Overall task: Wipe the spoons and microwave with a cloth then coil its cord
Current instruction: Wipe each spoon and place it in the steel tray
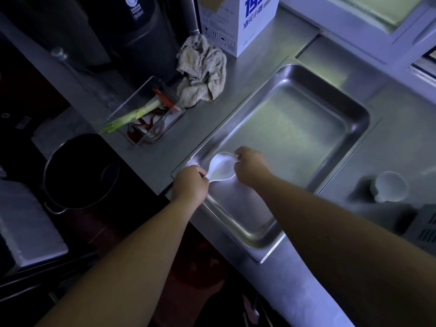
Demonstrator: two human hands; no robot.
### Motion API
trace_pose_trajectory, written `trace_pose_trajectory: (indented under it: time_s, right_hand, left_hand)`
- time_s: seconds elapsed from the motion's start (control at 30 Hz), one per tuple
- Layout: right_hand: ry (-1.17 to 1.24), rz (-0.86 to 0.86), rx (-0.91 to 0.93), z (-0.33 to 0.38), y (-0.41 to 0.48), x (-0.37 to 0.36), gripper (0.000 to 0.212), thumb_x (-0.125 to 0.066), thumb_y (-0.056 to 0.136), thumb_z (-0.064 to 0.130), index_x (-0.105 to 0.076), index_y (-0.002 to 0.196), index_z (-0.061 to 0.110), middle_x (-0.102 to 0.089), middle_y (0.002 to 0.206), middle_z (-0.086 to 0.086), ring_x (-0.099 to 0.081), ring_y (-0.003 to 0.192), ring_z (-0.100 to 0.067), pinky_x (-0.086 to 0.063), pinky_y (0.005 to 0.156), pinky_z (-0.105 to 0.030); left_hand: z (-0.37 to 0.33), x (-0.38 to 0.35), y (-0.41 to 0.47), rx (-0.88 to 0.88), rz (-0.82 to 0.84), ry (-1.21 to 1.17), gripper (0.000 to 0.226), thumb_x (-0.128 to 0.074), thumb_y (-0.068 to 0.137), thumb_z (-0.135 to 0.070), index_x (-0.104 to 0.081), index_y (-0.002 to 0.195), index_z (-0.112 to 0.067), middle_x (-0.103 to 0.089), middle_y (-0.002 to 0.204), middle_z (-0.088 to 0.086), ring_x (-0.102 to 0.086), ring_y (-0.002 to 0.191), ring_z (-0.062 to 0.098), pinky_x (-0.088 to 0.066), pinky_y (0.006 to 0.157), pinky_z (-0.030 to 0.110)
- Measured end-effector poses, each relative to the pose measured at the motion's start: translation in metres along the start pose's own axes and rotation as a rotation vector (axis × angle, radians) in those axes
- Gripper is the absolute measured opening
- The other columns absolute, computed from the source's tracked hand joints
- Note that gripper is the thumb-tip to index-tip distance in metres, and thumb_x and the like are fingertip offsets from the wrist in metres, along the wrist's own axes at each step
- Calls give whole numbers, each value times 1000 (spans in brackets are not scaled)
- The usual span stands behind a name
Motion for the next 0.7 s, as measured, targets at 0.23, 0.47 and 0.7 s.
trace_pose_trajectory:
  time_s: [0.23, 0.47, 0.7]
  right_hand:
    - [-18, -21, -40, -20, -46, 16, 48, -54, 89, 7, -59, 136, 17, -63, 133, -9, -61, 118, -29, -50, 97, -32]
    - [-72, -92, -1, -32, -113, 36, 44, -53, 91, 12, -60, 134, 18, -59, 134, -9, -56, 122, -29, -48, 99, -35]
    - [-72, -190, -141, -98, -187, 59, 42, -50, 94, 16, -58, 135, 21, -59, 133, -5, -55, 123, -28, -49, 99, -37]
  left_hand:
    - [-16, 14, -19, -116, -80, 40, 23, -58, 91, -12, -69, 109, -17, -69, 116, 5, -65, 98, 29, -47, 76, 31]
    - [-61, -6, -67, -355, -3, 139, 24, -56, 94, -16, -67, 116, -15, -65, 118, 7, -64, 104, 31, -45, 77, 33]
    - [-104, -56, -123, -495, 145, 255, 27, -56, 94, -27, -66, 118, -23, -62, 122, 0, -63, 106, 27, -50, 84, 36]
Point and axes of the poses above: each hand's wrist, its own y-axis towards the middle knuckle, its own x-axis out of the back of the hand, z = x × y, the point moved 7 cm from there along y, towards the middle knuckle
